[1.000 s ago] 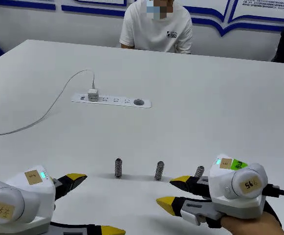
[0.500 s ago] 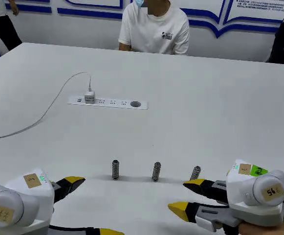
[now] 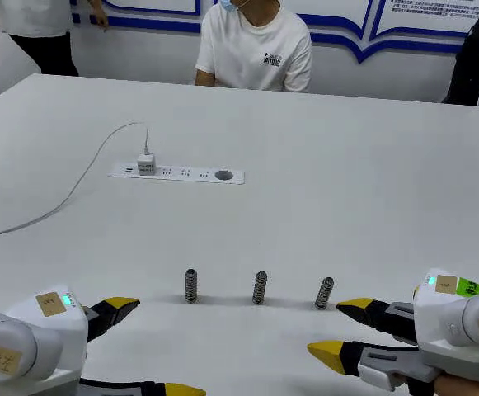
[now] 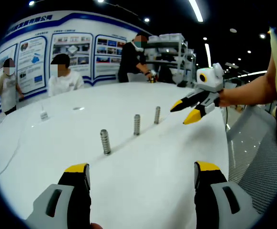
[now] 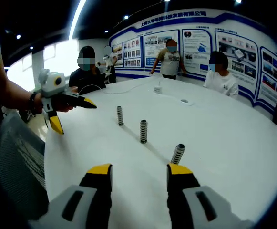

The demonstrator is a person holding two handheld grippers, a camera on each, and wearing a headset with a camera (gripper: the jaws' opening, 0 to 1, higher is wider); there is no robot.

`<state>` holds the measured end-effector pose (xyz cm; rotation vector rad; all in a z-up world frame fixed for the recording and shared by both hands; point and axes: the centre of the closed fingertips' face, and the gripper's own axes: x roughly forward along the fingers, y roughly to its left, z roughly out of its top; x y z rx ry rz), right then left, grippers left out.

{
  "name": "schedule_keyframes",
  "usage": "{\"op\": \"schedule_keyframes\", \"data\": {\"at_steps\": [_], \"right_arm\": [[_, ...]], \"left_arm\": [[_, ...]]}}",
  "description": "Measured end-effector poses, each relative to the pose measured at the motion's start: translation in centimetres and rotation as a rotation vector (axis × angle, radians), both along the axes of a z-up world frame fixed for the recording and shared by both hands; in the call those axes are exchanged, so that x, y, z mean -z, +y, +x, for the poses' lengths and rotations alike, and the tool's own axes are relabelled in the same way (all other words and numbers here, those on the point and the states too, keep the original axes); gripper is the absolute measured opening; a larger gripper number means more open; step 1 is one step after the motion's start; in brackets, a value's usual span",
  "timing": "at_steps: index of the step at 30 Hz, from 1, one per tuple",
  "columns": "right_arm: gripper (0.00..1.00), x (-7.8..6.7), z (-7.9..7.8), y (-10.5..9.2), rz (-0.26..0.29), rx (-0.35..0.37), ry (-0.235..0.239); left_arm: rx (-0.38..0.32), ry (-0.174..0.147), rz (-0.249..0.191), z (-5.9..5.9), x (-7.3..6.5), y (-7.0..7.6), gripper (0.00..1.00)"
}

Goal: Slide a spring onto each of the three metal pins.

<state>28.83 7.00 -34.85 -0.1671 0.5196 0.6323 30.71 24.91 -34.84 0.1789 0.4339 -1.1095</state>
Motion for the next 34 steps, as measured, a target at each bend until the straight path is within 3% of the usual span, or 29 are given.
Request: {"op": "schedule_keyframes", "data": {"at_steps": [34], "right_arm": [[0.62, -0.2, -0.9, -2.4, 0.012, 0.049, -0.027]], "left_arm": [[-0.006, 0.000, 0.000, 0.1, 0.0, 0.3, 0.92]]}}
